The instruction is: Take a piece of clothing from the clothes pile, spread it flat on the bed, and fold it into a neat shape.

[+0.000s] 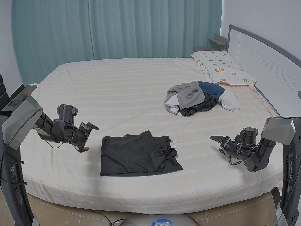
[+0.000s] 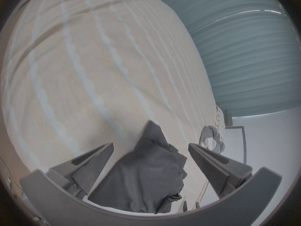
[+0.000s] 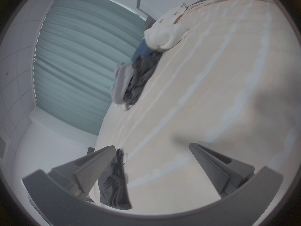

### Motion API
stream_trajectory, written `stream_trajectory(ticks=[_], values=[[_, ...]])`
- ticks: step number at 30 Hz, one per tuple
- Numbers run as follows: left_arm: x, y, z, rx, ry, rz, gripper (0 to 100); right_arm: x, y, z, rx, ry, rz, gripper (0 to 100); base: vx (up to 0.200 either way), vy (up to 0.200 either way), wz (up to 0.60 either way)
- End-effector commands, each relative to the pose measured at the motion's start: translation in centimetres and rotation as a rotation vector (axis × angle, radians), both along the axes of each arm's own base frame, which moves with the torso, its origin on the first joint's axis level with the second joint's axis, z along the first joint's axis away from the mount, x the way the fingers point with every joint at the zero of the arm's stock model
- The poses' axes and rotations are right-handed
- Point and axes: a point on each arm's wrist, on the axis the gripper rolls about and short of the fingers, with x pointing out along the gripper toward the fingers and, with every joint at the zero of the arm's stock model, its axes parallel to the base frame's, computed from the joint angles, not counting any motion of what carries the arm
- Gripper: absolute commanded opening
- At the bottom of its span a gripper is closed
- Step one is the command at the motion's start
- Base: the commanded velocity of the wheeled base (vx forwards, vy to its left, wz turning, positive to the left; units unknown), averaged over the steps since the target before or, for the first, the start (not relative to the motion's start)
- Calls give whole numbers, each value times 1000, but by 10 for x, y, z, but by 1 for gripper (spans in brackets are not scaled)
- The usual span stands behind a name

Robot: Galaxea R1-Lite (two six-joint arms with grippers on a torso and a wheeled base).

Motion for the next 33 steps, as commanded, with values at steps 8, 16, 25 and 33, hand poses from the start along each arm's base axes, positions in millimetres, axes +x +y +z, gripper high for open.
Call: stream_trajectory(ticks=[8, 16, 25, 33], values=[[0, -2, -4, 5, 8, -4, 100, -9, 55, 20, -52, -48, 27, 100, 0, 200, 0], [-1, -2, -4, 11, 12, -5, 100, -18, 94, 16, -171, 7, -13, 100, 0, 200, 0], [-2, -3, -6, 15, 19, -8, 100, -18, 118, 17, -355, 76, 3, 100, 0, 22, 0], [-3, -3, -7, 16, 23, -9, 100, -22, 114, 32, -514, 120, 3, 100, 0, 0, 0]])
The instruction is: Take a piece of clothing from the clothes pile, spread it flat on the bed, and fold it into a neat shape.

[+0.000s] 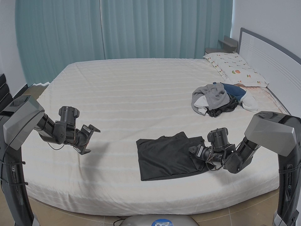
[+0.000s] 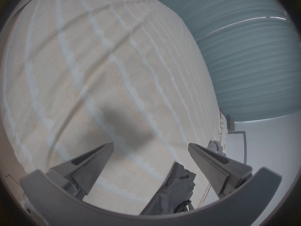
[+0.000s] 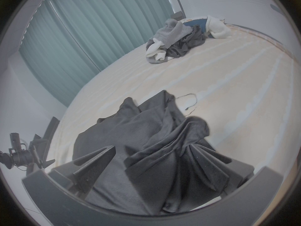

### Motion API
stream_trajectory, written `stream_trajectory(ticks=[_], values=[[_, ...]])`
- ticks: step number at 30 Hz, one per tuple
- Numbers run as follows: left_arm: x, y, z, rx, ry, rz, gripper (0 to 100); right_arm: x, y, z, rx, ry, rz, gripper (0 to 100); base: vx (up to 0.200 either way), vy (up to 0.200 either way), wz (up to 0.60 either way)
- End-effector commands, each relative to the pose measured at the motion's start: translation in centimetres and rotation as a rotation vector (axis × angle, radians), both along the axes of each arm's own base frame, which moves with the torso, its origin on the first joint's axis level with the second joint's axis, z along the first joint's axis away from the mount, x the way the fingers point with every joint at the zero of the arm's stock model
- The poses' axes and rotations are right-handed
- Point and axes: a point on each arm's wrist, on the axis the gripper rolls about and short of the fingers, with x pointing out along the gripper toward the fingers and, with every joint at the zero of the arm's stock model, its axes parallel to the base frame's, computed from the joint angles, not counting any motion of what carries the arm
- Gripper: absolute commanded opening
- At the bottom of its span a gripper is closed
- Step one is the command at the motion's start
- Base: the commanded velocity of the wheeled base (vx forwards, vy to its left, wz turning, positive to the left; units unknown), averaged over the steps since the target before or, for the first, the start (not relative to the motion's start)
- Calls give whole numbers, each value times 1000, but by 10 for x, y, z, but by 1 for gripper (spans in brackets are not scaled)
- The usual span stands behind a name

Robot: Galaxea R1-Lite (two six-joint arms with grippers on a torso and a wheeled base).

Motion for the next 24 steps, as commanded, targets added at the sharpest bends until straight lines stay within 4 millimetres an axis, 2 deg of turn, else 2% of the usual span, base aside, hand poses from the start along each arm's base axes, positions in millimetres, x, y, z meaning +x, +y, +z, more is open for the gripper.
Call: stream_trajectory(ticks=[1, 5, 6, 8, 11, 12, 14, 17, 23, 24], values=[[0, 0, -1, 0, 3, 1, 100, -4, -3, 20, -72, 9, -6, 100, 0, 0, 0], [0, 0, -1, 0, 3, 1, 100, -6, -7, 35, -72, 2, -15, 100, 0, 0, 0], [0, 0, -1, 0, 3, 1, 100, -7, -8, 45, -66, -10, -11, 100, 0, 0, 0], [0, 0, -1, 0, 3, 1, 100, -7, -5, 48, -57, -15, 2, 100, 0, 0, 0], [0, 0, -1, 0, 2, 1, 100, -6, 0, 40, -63, 3, 17, 100, 0, 0, 0], [0, 0, -1, 0, 3, 1, 100, -3, 6, 24, -80, 36, 27, 100, 0, 0, 0], [0, 0, -1, 0, 3, 1, 100, 3, 12, 14, -86, 45, 32, 100, 0, 0, 0], [0, 0, -1, 0, 3, 1, 100, 8, 17, 10, -87, 47, 40, 100, 0, 0, 0], [0, 0, -1, 0, 3, 1, 100, 5, 19, 5, -117, 130, 55, 100, 0, 0, 0], [0, 0, -1, 0, 3, 1, 100, 5, 17, 5, -119, 134, 53, 0, 0, 0, 0]])
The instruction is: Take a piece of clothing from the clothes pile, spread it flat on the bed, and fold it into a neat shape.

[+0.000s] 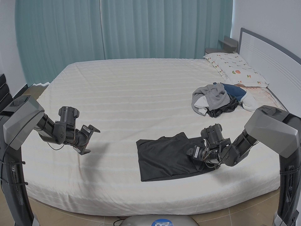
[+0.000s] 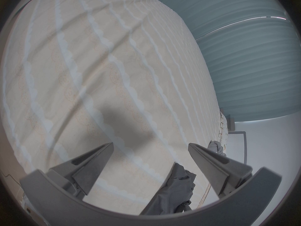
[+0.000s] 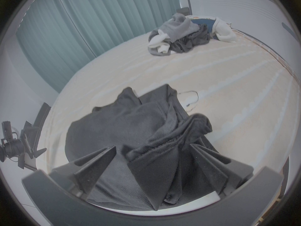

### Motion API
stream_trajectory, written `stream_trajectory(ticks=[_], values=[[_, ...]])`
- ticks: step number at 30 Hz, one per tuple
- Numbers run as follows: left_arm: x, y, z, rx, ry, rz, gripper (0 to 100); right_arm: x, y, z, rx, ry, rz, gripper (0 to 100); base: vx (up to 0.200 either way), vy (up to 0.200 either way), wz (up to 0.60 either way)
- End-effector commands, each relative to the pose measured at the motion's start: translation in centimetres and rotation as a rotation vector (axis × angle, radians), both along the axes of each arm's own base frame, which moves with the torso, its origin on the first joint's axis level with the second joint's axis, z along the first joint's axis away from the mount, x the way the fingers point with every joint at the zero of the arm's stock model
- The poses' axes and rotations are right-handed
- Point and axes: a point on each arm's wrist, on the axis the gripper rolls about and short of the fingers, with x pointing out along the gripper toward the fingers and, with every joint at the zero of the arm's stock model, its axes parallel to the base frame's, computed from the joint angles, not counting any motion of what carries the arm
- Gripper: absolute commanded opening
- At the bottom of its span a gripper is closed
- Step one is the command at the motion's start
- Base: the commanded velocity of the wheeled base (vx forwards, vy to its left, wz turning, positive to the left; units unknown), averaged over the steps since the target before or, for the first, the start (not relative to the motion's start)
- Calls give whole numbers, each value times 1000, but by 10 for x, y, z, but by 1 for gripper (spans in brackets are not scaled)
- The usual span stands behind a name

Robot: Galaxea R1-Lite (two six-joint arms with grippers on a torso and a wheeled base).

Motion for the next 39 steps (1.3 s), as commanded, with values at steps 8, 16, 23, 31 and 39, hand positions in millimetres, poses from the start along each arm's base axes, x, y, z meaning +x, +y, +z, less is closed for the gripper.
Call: stream_trajectory(ticks=[8, 16, 23, 31, 39], values=[[0, 0, 0, 0, 1, 0, 100, -11, -18, 15, 9, 15, -1, 0, 0, 0, 0], [0, 0, -1, 0, 2, 0, 100, -32, -49, 8, 1, 98, 21, 0, 0, 0, 0], [0, 0, -1, 1, 4, 1, 100, -36, -55, 0, 52, 108, 55, 0, 0, 0, 0], [0, -1, -1, 2, 2, 1, 100, -36, -66, 10, 57, 26, 54, 100, 0, 0, 0], [0, -1, -2, 2, 4, 1, 100, -11, -93, 37, 200, -72, 27, 100, 0, 0, 0]])
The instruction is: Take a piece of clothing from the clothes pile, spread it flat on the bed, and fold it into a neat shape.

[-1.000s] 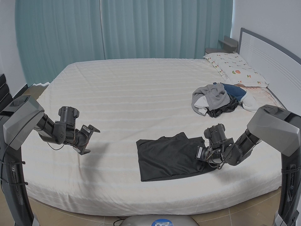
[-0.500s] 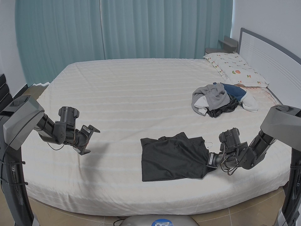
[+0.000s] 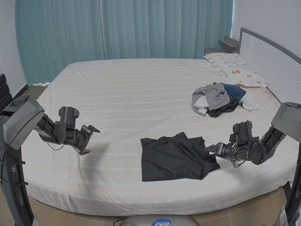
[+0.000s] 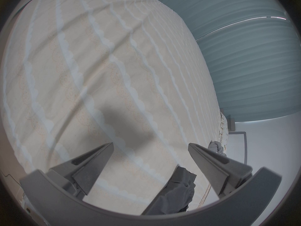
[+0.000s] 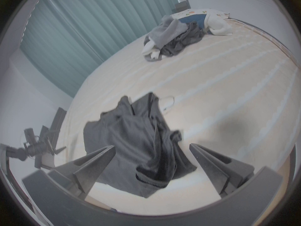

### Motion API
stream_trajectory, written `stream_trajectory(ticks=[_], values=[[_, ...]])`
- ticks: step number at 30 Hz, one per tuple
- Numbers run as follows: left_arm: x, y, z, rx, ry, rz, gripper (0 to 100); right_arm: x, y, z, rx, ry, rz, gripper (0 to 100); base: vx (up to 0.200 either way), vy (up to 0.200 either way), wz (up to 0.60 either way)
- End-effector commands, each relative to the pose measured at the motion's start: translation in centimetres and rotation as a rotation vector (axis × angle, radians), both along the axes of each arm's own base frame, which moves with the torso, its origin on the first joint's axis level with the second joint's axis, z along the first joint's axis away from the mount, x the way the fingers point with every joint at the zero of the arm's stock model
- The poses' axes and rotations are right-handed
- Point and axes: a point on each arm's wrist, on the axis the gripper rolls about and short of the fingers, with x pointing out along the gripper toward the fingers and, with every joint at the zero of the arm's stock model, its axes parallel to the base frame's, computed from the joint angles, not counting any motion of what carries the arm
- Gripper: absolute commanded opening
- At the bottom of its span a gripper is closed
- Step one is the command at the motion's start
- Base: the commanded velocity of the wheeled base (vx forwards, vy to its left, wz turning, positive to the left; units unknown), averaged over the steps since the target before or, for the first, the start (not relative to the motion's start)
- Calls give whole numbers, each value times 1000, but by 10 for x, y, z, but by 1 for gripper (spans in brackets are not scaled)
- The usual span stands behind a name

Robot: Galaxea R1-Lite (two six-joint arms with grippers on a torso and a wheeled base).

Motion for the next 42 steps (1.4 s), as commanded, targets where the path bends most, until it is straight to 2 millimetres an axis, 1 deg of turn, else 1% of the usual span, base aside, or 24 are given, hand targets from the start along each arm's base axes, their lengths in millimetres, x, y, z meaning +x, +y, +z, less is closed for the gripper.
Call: stream_trajectory(ticks=[1, 2, 3, 5, 6, 7, 8, 12, 23, 24, 28, 32, 34, 38, 42], values=[[0, 0, -1, 0, 1, 0, 100, 21, -11, 7, 67, -44, -50, 100, 0, 0, 0], [0, 0, -1, 0, 1, 0, 100, 29, -10, 0, 95, -34, -76, 100, 0, 0, 0], [0, 0, -1, 0, 1, 0, 100, 32, -10, -1, 103, -33, -83, 100, 0, 0, 0], [0, 0, -1, 0, 3, 0, 100, 50, -6, -14, 170, -19, -132, 100, 0, 0, 0], [0, 0, -1, 1, 1, 1, 100, 52, -5, -16, 181, -16, -137, 100, 0, 0, 0], [0, 0, -1, 1, 3, 1, 100, 62, -3, -24, 222, -6, -146, 100, 0, 0, 0], [0, 0, -1, 1, 3, 1, 100, 66, -2, -28, 241, 0, -142, 100, 0, 0, 0], [0, 0, -1, 1, 3, 1, 100, 72, 1, -30, 288, 12, -102, 100, 0, 0, 0], [0, -3, -3, 21, 5, 11, 100, 81, 12, -37, 297, 48, -64, 100, 0, 0, 0], [0, -3, -3, 21, 5, 11, 100, 81, 12, -38, 297, 53, -63, 0, 0, 0, 0], [0, -3, -3, 21, 4, 11, 100, 84, 14, -37, 309, 84, -45, 0, 0, 0, 0], [0, -3, -3, 21, 4, 11, 100, 88, 12, -31, 336, 80, -67, 0, 0, 0, 0], [0, -3, -3, 21, 4, 11, 100, 90, 10, -25, 371, 75, -99, 0, 0, 0, 0], [0, -3, -3, 21, 4, 11, 100, 92, 1, 2, 444, 5, -141, 0, 0, 0, 0], [0, -3, -3, 22, 3, 12, 100, 95, -4, 9, 456, -68, -145, 0, 0, 0, 0]])
